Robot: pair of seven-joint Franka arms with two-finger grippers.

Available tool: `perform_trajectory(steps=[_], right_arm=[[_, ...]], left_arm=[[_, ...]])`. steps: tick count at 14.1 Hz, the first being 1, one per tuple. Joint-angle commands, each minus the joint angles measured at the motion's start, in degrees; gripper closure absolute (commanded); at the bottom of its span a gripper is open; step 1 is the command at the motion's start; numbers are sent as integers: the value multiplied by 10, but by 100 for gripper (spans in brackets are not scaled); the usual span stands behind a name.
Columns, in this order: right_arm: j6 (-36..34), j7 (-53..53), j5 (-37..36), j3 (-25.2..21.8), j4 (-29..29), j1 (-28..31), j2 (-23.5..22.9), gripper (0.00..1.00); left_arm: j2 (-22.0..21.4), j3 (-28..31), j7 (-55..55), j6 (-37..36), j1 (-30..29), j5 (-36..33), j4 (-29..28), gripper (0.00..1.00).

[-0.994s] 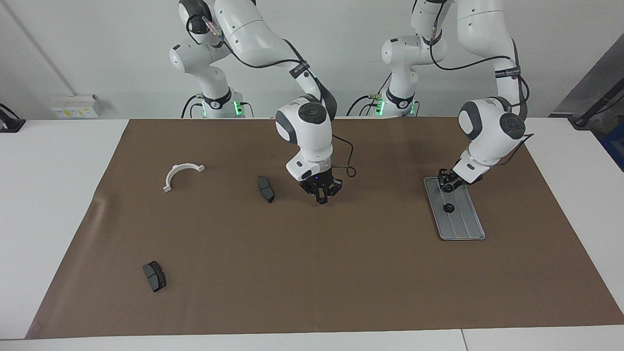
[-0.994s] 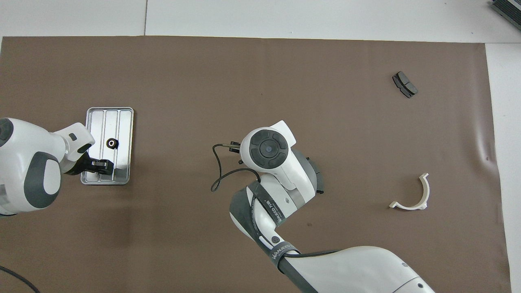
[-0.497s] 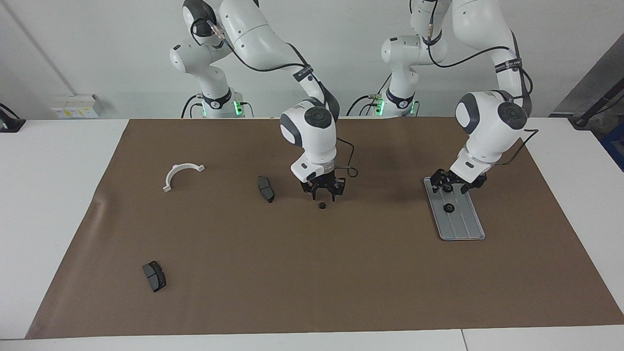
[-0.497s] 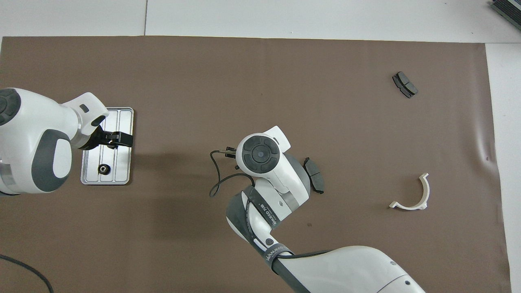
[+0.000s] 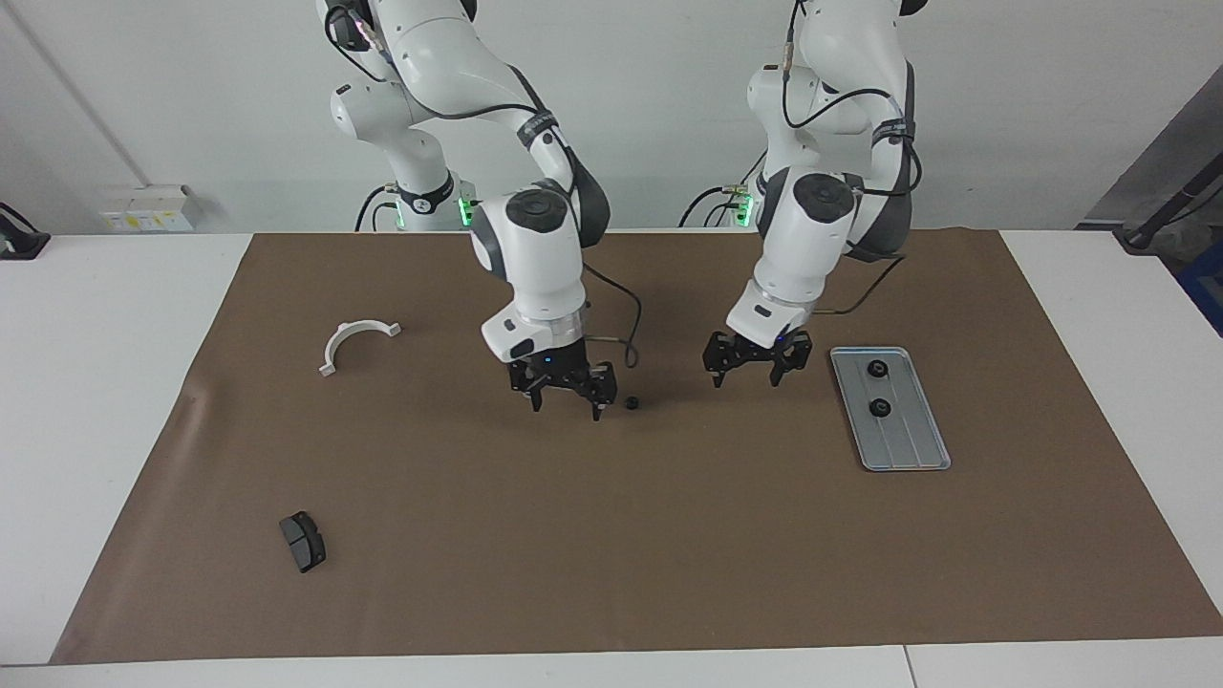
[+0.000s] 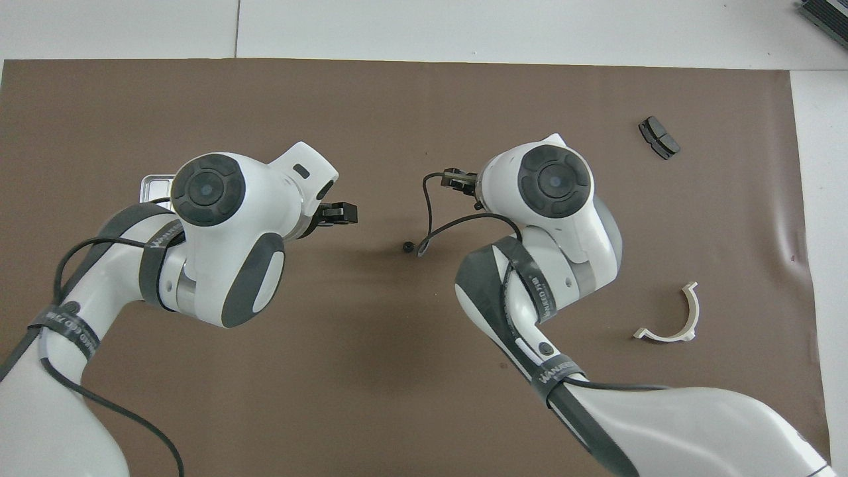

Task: Pick bearing gear from pile to tray

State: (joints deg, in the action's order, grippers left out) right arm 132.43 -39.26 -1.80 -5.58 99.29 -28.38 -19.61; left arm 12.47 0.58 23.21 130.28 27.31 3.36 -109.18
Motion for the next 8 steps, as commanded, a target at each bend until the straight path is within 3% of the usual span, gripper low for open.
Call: perform_trajectory(steps=[1, 8], right_arm=[[-30, 77, -8, 7, 11, 52, 40, 0], [-126, 217, 2, 8, 9, 157, 127, 0]], left_arm=[[99, 14, 48, -42, 54, -1, 126, 8], [149, 14, 51, -35, 111, -27, 148, 18]])
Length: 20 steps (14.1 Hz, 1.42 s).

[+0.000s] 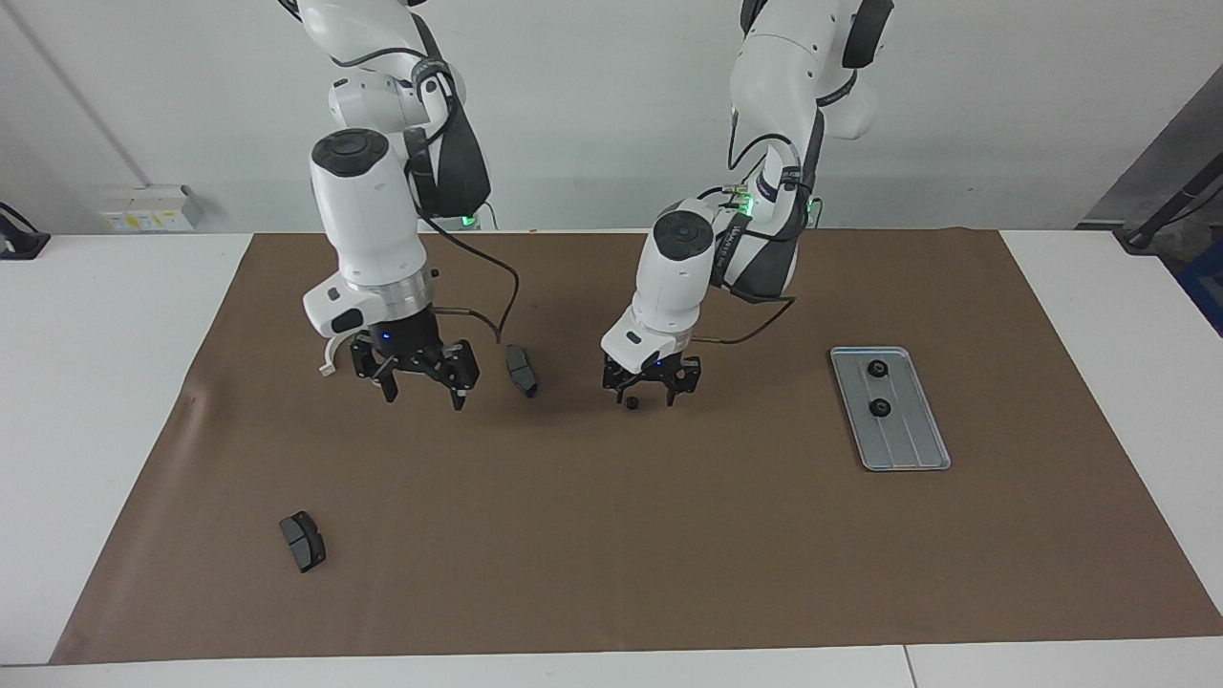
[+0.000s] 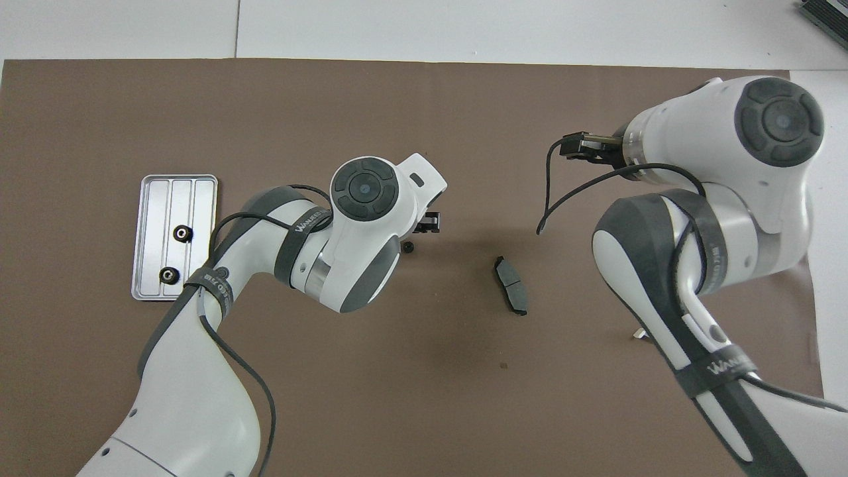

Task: Pick bearing gear from pile to tray

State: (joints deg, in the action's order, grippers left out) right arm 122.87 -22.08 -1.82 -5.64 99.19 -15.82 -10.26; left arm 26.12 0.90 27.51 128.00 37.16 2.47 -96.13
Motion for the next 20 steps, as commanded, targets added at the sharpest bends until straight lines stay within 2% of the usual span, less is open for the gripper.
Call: perform_trajectory(steps=[1, 5, 8, 10, 15, 18, 20], right_arm=[[-51, 68, 3, 10, 9, 45, 45, 0], [-133, 101, 9, 9, 8, 86, 95, 0], [-171, 122, 9, 9, 7, 98, 114, 0], [-202, 129, 9, 9, 5, 102, 133, 0], [-299, 172, 9, 33, 1, 168, 190, 0], [-309, 172, 7, 46, -12, 174, 181, 0], [-339, 172, 10, 47, -71, 183, 137, 0]], left_arm=[[12, 11, 8, -11, 13, -22, 14, 18], [10, 11, 8, 19, 22, -24, -29, 21], [5, 11, 8, 37, 33, -24, -56, 24], [4, 11, 8, 45, 37, -24, -64, 27], [5, 10, 7, 56, 38, -24, -69, 37], [12, 10, 7, 59, 40, -24, -67, 46], [17, 11, 7, 59, 45, -24, -62, 53]])
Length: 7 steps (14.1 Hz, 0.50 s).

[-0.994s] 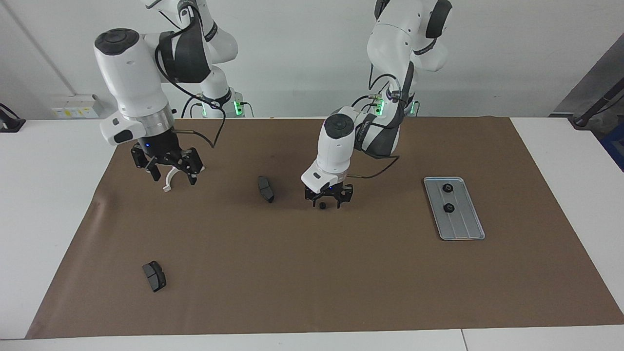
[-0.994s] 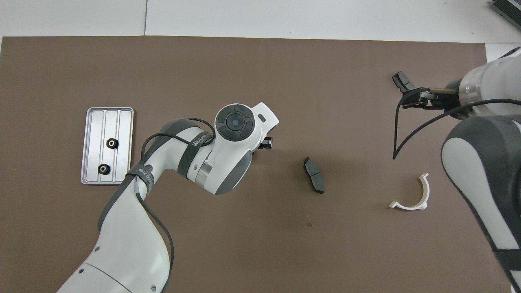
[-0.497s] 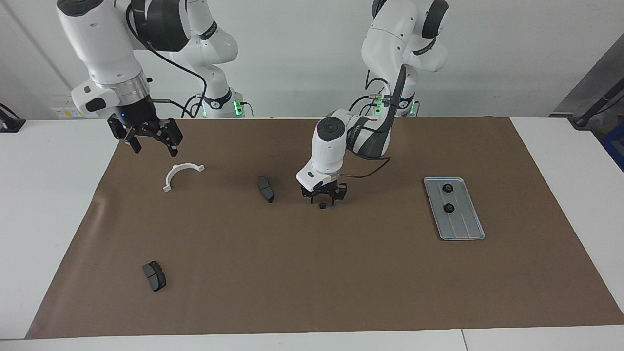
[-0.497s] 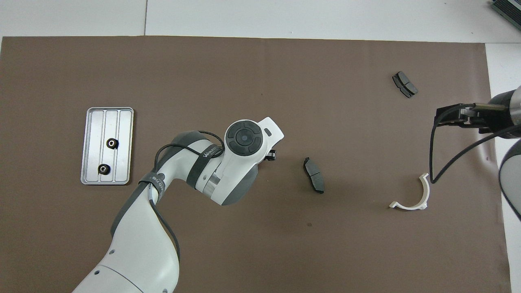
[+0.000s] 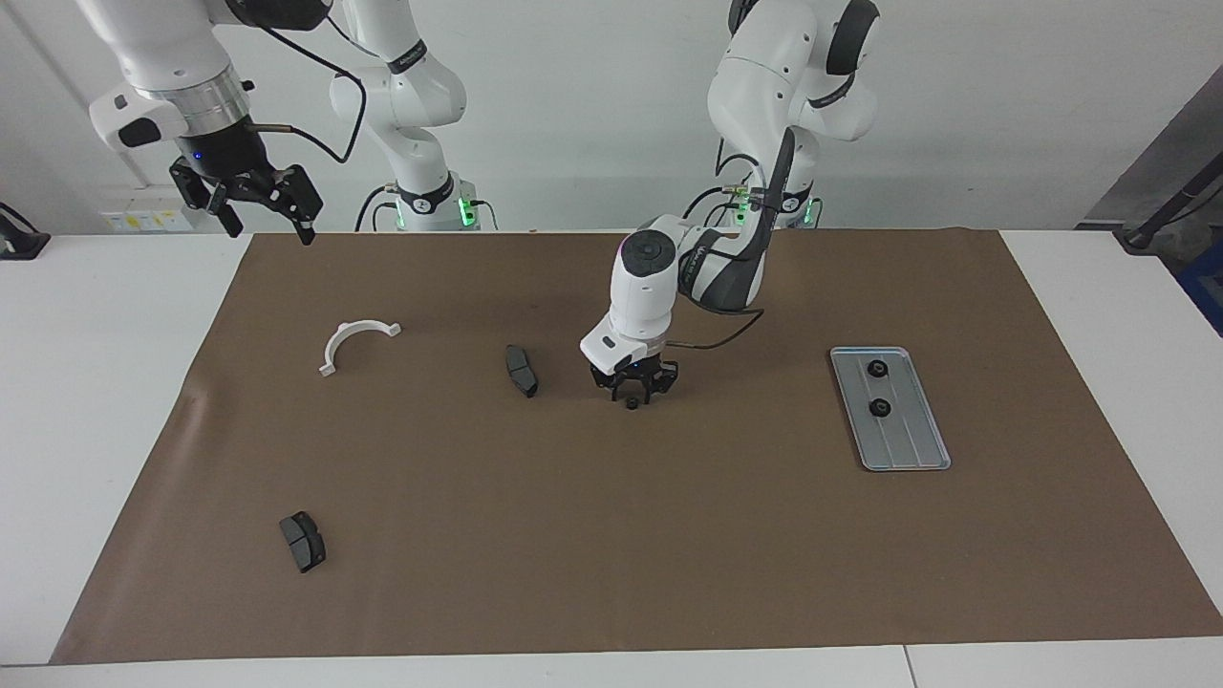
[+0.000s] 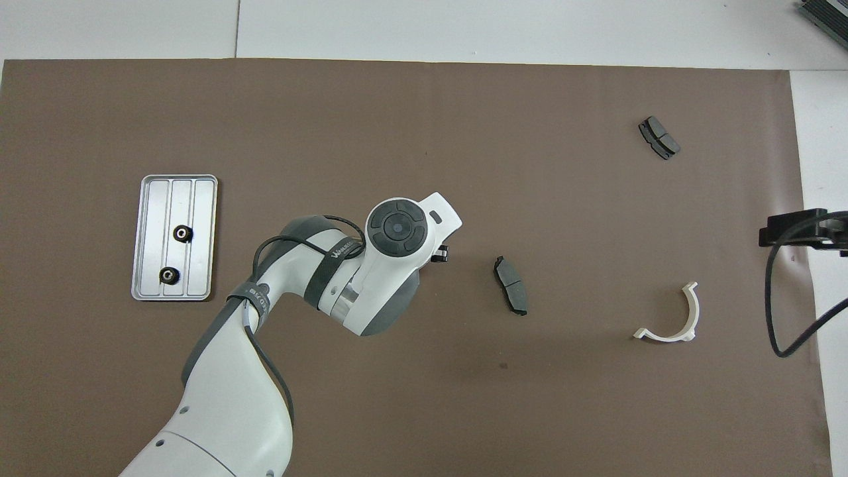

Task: Pick bearing gear from pile to tray

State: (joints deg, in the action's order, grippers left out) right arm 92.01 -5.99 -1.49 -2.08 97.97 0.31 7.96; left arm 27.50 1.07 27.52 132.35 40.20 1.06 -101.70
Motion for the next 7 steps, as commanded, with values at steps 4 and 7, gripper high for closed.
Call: perform_trajectory(steps=[4, 7], right_arm=[[-26, 6, 7, 9, -41, 16, -35, 0], [-24, 3, 7, 7, -30, 4, -28, 0]], left_arm=[[4, 10, 5, 7, 14, -10, -2, 81], [4, 10, 4, -17, 10, -10, 9, 100]])
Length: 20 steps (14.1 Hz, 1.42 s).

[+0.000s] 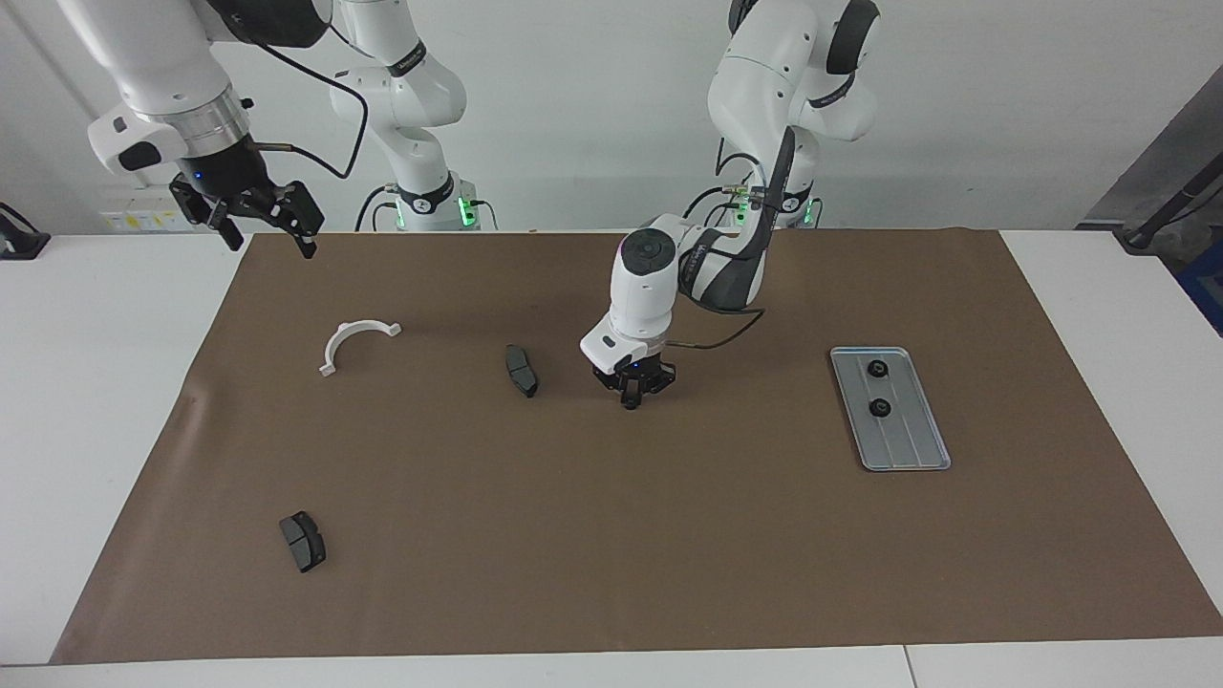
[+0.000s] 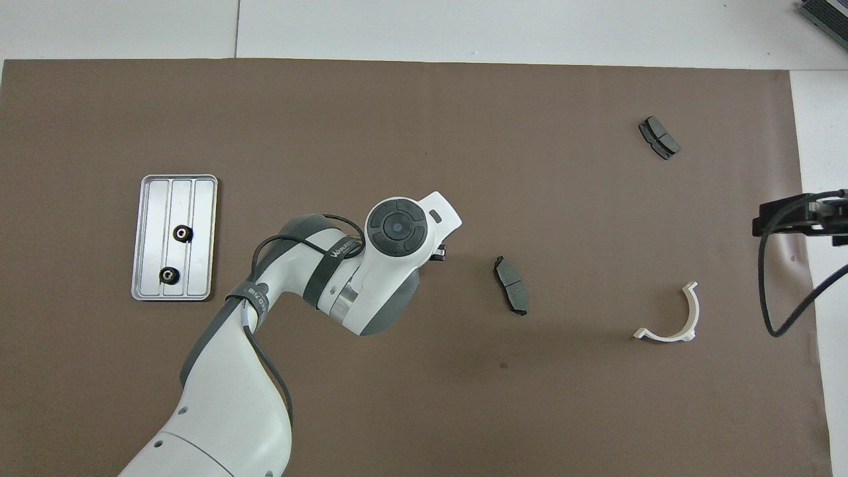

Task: Pick bearing gear from pile to tray
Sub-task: 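Lower the third gear onto the tray with the left gripper and release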

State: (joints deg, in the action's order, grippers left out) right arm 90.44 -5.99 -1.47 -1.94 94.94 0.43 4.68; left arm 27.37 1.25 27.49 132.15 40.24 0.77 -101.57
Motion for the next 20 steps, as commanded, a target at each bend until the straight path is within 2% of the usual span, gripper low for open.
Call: perform_trajectory(steps=[1, 3, 5, 9, 11, 13, 15, 18, 20], right_arm=[[-7, 2, 7, 4, 3, 3, 6, 0], [-7, 3, 7, 3, 10, 1, 11, 0], [-7, 5, 6, 3, 10, 0, 11, 0], [-15, 8, 6, 3, 8, 1, 14, 0], [-16, 5, 1, 1, 8, -11, 14, 0], [-11, 3, -3, -17, 7, -28, 14, 0], [-10, 5, 3, -15, 7, -19, 14, 0], [-9, 6, 5, -10, 8, -7, 14, 0], [-10, 6, 5, -9, 9, -6, 14, 0]], left_arm=[[6, 8, 4, -28, 5, -7, 18, 100], [1, 10, 0, -57, -19, -6, 41, 100], [-13, 10, -8, -92, -70, -7, 60, 100], [-100, 9, -160, -138, -203, -1, 8, 100], [-122, 9, -255, -139, -271, 3, -24, 100], [-140, 10, -380, -119, -332, 3, -70, 100], [-147, 10, -468, -85, -380, 3, -101, 100], [-160, 10, -502, 7, -409, 3, -173, 100], [-157, 10, -503, 53, -422, 3, -201, 99]])
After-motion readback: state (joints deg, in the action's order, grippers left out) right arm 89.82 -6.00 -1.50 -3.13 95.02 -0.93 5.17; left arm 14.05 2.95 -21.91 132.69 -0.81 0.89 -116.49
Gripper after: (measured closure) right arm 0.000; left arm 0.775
